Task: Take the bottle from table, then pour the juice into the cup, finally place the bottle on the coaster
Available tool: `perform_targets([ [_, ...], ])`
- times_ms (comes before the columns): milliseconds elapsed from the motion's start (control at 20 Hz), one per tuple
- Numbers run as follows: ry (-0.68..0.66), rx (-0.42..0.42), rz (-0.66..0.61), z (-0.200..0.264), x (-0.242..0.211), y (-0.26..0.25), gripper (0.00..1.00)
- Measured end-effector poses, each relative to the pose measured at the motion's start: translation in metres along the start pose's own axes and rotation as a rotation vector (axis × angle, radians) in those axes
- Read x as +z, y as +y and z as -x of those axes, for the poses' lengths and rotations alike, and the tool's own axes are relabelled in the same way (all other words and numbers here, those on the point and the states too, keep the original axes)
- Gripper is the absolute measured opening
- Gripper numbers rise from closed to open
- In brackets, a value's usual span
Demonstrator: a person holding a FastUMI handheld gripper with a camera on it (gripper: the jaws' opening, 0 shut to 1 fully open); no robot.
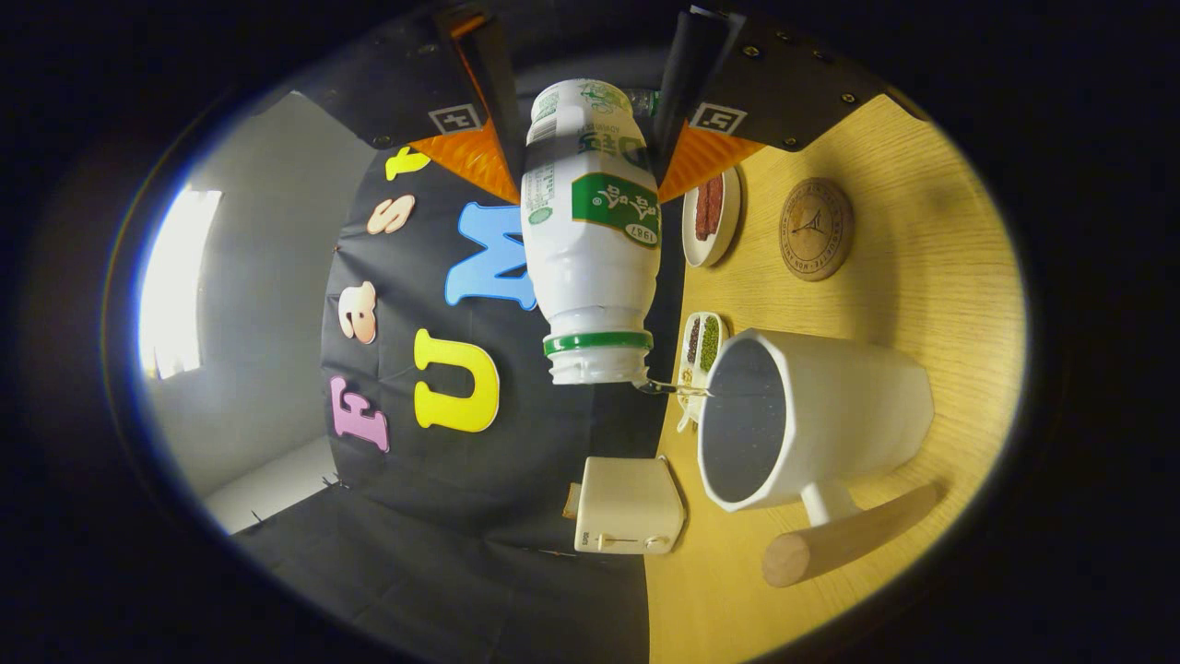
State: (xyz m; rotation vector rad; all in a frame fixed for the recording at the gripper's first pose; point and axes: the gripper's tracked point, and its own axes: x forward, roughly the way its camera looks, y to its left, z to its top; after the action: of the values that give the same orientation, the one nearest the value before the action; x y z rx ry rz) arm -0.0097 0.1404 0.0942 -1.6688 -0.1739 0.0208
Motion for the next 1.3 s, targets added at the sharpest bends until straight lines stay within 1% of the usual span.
perform_targets([
  [1300, -0.011, -0.025, 0.066, -0.0029, 0.0015, -0.008, 0.67],
])
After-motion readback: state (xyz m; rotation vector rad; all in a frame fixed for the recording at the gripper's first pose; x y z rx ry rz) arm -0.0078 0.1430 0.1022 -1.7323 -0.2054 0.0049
